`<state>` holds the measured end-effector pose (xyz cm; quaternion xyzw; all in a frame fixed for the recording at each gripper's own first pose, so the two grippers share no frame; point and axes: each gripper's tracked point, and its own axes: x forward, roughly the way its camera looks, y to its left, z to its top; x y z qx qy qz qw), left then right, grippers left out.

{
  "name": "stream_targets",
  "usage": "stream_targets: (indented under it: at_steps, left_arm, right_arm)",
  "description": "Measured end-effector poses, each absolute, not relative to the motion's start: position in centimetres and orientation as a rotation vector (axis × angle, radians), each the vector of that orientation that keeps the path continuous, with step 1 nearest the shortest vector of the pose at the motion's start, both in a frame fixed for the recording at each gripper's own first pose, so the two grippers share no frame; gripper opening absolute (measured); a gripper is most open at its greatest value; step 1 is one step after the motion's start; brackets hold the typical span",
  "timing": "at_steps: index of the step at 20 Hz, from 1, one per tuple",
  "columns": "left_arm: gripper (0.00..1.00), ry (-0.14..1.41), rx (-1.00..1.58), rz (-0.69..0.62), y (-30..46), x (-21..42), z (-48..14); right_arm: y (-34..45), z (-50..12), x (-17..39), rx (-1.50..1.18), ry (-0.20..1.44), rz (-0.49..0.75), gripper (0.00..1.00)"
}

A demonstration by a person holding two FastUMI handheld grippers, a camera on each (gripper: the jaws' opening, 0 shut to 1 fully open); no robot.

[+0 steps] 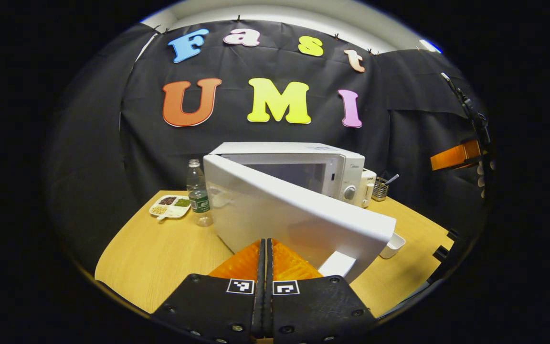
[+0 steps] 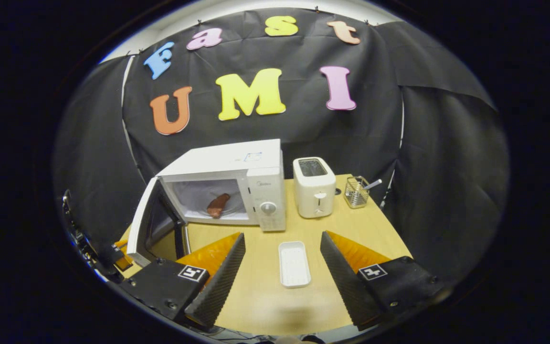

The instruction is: Open the microwave oven with the left hand, put the food in, and close the microwave oven.

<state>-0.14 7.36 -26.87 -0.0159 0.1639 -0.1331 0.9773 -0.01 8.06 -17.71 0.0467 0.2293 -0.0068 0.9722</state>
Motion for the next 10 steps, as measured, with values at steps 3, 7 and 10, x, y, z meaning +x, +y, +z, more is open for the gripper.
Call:
stream_targets:
  at_steps: [3, 7, 10]
  left_arm:
    - [0.00, 0.339, -0.033, -0.312, 4.8, 0.5, -27.3]
    - [0.00, 0.338, -0.025, -0.354, 2.2, 1.6, -27.4]
    - [0.00, 0.341, -0.010, -0.385, 0.4, 2.7, -27.6]
  right_arm:
    - [5.9, -18.2, -0.2, 0.108, 0.471, -0.051, 1.00]
    - [3.1, -18.6, -0.7, 0.118, 0.475, -0.100, 1.00]
    - [1.4, -18.9, -0.9, 0.127, 0.476, -0.131, 1.00]
